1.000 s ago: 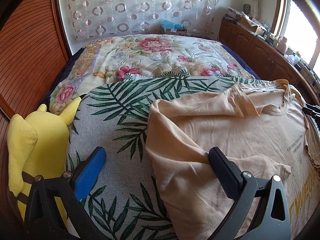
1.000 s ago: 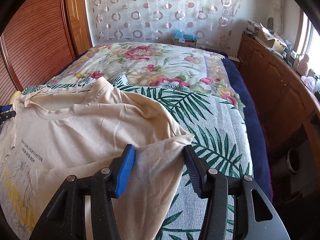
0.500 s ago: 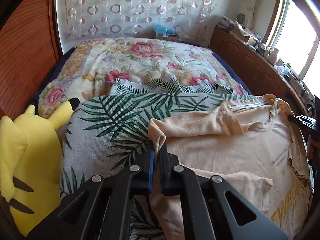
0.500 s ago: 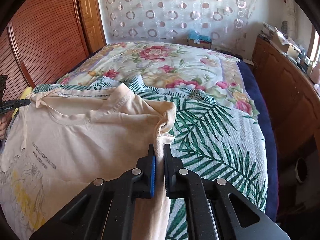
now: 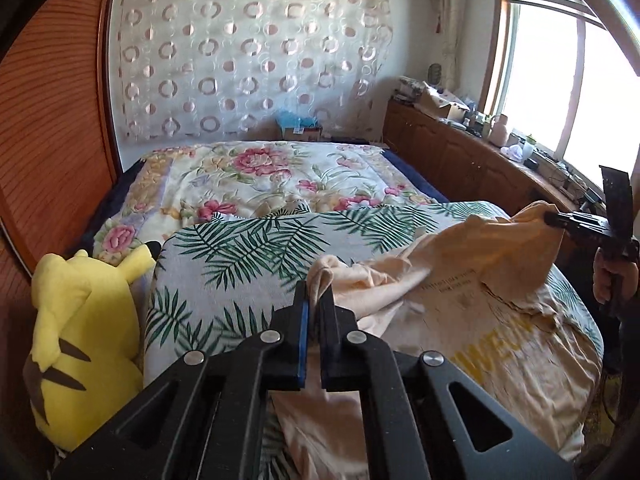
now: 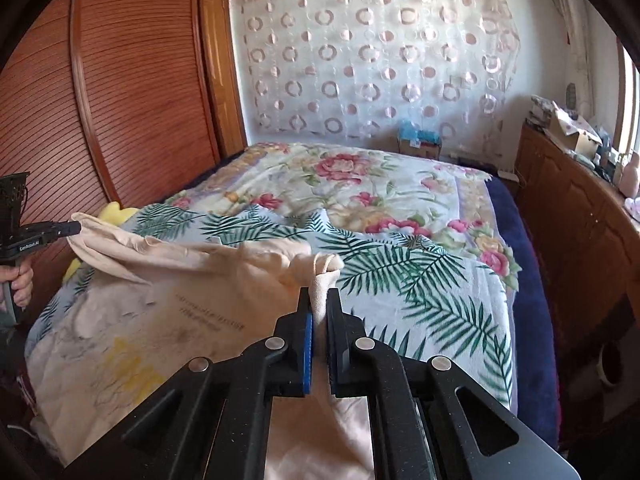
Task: Fold small clothes
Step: 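Grasp the hem with the left gripper while the right gripper grasps it too, lifting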
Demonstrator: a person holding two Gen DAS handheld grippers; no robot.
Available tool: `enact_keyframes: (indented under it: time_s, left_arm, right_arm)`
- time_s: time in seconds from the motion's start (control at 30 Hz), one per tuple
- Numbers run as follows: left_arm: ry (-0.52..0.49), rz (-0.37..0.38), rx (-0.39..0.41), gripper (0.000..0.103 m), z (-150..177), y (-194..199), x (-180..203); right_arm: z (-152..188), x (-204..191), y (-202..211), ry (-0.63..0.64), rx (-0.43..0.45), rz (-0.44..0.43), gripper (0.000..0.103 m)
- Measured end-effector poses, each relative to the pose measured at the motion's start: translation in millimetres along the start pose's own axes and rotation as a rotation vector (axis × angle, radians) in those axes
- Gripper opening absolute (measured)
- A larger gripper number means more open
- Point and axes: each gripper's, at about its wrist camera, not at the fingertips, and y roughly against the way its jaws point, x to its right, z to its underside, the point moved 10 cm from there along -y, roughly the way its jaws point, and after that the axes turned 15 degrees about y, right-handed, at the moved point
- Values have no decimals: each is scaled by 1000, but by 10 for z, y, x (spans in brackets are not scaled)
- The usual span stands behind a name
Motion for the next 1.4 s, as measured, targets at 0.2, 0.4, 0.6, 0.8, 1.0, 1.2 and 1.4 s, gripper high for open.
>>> enact_keyframes:
  time_s: [0.2, 0.4, 0.6, 0.8, 1.0, 1.2, 1.4]
  left_arm:
    - [-13, 16, 45, 5, 341, 609, 44]
    - [10, 34, 61, 5, 706, 1088, 2]
    - [24, 30, 66, 5, 846, 1452, -79]
    - [27, 0, 20, 7, 1094, 1430, -162]
    - [38, -14, -10, 55, 1240, 1295, -263]
    - [21, -32, 3, 79, 1088, 1180, -270]
    - [0, -41, -10, 79, 894, 848, -250]
  right_arm:
    - [425, -177, 631, -3, 31, 19, 5]
    - [915, -357, 1307, -24, 19, 9, 5]
    - [1051, -465, 1875, -20, 0, 24, 5]
    - [1194, -563, 1995, -44, -97, -10, 5]
    - [1570, -596, 1699, -68, -213, -2, 19]
    - [1414, -532, 1720, -28, -177, 30, 47]
    - [1254, -437, 1422, -21, -171, 54, 67]
